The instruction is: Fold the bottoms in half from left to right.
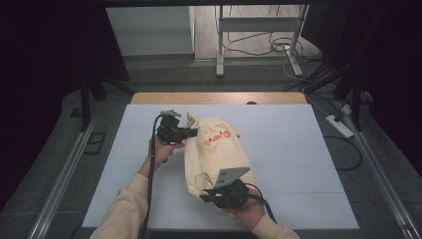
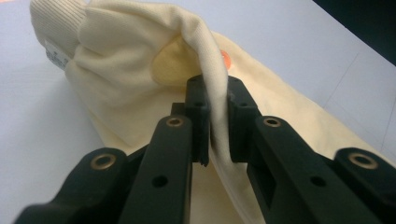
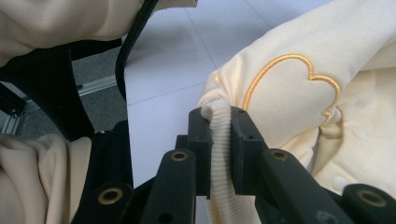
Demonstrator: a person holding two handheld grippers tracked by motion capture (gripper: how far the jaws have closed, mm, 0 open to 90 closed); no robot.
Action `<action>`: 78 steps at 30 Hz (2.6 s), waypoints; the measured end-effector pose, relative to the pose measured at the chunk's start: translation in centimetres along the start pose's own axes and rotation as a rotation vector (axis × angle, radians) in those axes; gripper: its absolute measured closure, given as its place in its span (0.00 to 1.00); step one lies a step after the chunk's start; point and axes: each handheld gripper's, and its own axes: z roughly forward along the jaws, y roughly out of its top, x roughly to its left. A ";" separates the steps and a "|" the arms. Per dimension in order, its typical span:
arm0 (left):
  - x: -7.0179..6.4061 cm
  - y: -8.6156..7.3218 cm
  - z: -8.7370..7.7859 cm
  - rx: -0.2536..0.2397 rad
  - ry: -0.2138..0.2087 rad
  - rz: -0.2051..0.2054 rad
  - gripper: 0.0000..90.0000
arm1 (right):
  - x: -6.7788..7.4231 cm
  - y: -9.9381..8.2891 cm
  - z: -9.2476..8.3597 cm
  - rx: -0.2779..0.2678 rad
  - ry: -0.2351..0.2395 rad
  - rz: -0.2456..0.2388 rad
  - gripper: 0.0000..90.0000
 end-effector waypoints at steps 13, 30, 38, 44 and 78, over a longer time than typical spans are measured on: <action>-0.7 0.8 1.0 0.013 -0.005 0.011 0.90 | -0.2 -0.7 -1.4 -0.025 -0.012 0.029 0.89; -1.8 1.8 2.6 0.042 -0.010 0.031 0.90 | -0.1 -1.5 -2.8 -0.036 -0.036 0.044 0.90; -2.2 2.0 3.7 0.062 -0.008 0.035 0.90 | -0.4 -2.2 -3.2 -0.040 -0.049 0.065 0.90; -2.5 2.2 4.7 0.078 -0.006 0.039 0.90 | -0.5 -2.6 -3.7 -0.043 -0.060 0.073 0.90; -3.5 2.4 8.3 0.128 0.009 0.042 0.90 | -1.3 -4.3 -6.0 -0.068 -0.098 0.153 0.91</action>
